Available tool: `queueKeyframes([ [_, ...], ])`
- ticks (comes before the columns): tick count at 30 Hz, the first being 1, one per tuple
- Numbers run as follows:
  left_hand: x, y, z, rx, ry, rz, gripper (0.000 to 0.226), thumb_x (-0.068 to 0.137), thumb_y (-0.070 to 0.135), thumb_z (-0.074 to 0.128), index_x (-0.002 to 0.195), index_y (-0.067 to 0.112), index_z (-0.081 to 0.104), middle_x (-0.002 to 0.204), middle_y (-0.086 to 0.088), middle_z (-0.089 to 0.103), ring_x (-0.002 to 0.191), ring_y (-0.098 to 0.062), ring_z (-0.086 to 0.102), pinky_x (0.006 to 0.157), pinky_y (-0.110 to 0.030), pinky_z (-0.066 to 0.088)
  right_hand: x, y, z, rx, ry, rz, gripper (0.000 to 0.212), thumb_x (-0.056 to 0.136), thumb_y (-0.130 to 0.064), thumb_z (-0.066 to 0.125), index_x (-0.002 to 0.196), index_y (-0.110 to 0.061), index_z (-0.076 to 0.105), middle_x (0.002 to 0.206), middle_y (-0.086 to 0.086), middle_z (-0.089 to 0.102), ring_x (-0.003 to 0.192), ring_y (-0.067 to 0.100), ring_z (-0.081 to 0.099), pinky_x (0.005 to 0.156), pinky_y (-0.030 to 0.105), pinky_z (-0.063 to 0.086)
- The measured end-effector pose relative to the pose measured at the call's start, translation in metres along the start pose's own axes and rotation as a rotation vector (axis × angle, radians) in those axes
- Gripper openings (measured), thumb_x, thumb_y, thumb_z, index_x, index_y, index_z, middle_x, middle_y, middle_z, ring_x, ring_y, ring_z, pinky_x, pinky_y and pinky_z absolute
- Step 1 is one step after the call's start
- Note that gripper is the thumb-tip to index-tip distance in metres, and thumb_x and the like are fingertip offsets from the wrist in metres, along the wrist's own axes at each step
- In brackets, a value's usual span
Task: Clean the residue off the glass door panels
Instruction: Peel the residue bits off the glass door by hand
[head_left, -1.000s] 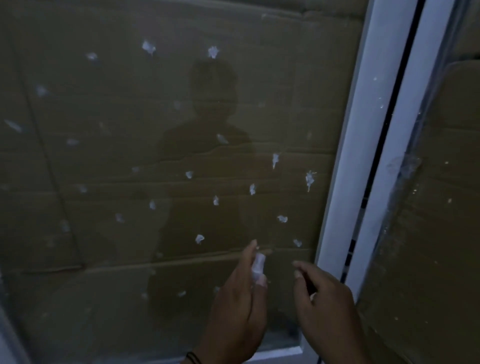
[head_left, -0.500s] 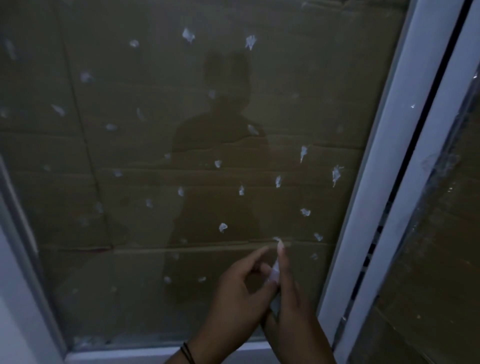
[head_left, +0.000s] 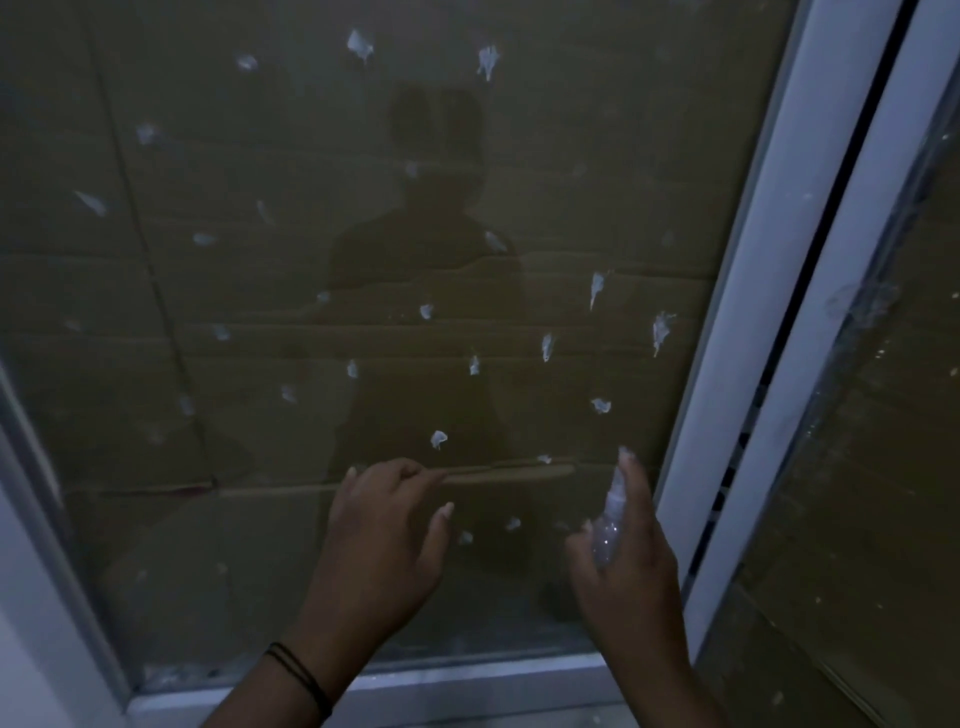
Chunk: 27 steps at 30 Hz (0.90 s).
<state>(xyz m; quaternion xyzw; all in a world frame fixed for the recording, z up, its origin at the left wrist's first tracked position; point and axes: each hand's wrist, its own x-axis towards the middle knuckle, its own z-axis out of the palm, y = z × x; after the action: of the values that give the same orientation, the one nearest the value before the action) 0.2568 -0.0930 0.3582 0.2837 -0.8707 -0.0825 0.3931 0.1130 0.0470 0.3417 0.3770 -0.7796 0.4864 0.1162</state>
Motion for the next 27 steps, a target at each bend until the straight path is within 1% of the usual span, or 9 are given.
queueKeyframes([
  [2,0.001,-0.002,-0.006,0.024,-0.006,-0.010,0.029,0.080,0.032,0.059,0.103,0.020,0.071,0.097,0.003,0.063,0.092,-0.019,0.060,0.095,-0.051,0.045,0.001,-0.002,0.002,0.003,0.018,-0.007,0.076,0.085,-0.005,0.062,0.144,-0.034,0.023,0.122,0.014,0.057,0.092,0.020,0.062,0.070,0.031,0.055],
  [4,0.001,-0.003,-0.011,0.030,-0.004,-0.020,0.028,0.079,0.031,0.059,0.101,0.019,0.072,0.096,0.003,0.063,0.091,-0.018,0.060,0.093,-0.053,0.045,0.001,-0.004,0.005,-0.010,0.036,-0.013,0.074,0.085,-0.006,0.062,0.144,-0.030,0.025,0.122,0.014,0.057,0.095,0.023,0.061,0.072,0.035,0.056],
  [7,0.000,-0.006,-0.016,0.046,0.011,-0.022,0.027,0.079,0.030,0.060,0.099,0.019,0.073,0.095,0.003,0.064,0.090,-0.018,0.061,0.094,-0.052,0.045,-0.001,-0.005,0.009,-0.037,0.050,-0.024,0.074,0.083,-0.006,0.064,0.139,-0.033,0.025,0.103,0.009,0.059,0.078,0.014,0.057,0.058,0.016,0.045],
  [9,-0.001,-0.009,-0.018,0.046,0.022,-0.024,0.026,0.078,0.030,0.060,0.097,0.019,0.073,0.094,0.003,0.064,0.089,-0.019,0.062,0.093,-0.053,0.046,-0.003,-0.007,0.011,-0.034,0.051,-0.016,0.072,0.082,-0.006,0.066,0.138,-0.029,0.028,0.098,0.007,0.059,0.073,0.011,0.054,0.056,0.011,0.037],
  [12,-0.003,-0.015,-0.018,0.054,0.040,-0.024,0.024,0.078,0.030,0.061,0.096,0.019,0.073,0.093,0.003,0.064,0.088,-0.019,0.062,0.090,-0.055,0.048,-0.006,-0.011,0.015,-0.005,0.061,-0.011,0.071,0.082,-0.007,0.066,0.141,-0.025,0.031,0.101,0.014,0.063,0.078,0.017,0.059,0.060,0.018,0.041],
  [16,-0.005,-0.026,-0.019,0.068,0.071,-0.039,0.024,0.078,0.032,0.060,0.095,0.021,0.073,0.094,0.005,0.063,0.088,-0.016,0.062,0.090,-0.055,0.049,-0.008,-0.024,0.020,0.035,0.074,-0.091,0.084,0.085,-0.010,0.063,0.140,-0.046,0.011,0.111,0.013,0.061,0.078,0.015,0.062,0.060,0.025,0.052],
  [18,-0.006,-0.030,-0.021,0.079,0.090,-0.041,0.026,0.080,0.036,0.056,0.093,0.022,0.073,0.093,0.005,0.063,0.087,-0.016,0.062,0.088,-0.054,0.050,-0.008,-0.032,0.022,0.033,0.091,-0.157,0.090,0.084,-0.009,0.065,0.141,-0.046,0.007,0.114,0.016,0.062,0.075,0.014,0.063,0.059,0.023,0.051],
  [22,-0.009,-0.040,-0.028,0.081,0.104,-0.062,0.032,0.081,0.039,0.050,0.094,0.022,0.073,0.094,0.005,0.063,0.089,-0.016,0.063,0.092,-0.053,0.047,-0.002,-0.048,0.028,0.060,0.101,-0.240,0.086,0.082,-0.003,0.064,0.142,-0.042,0.018,0.113,0.018,0.061,0.090,0.026,0.065,0.068,0.032,0.055],
  [27,-0.010,-0.046,-0.041,0.084,0.130,-0.058,0.032,0.080,0.039,0.050,0.093,0.022,0.074,0.094,0.004,0.065,0.088,-0.017,0.063,0.093,-0.049,0.046,0.005,-0.062,0.034,-0.005,0.104,-0.263,0.079,0.079,-0.001,0.066,0.137,-0.033,0.023,0.091,0.015,0.061,0.069,0.021,0.058,0.053,0.014,0.037],
])
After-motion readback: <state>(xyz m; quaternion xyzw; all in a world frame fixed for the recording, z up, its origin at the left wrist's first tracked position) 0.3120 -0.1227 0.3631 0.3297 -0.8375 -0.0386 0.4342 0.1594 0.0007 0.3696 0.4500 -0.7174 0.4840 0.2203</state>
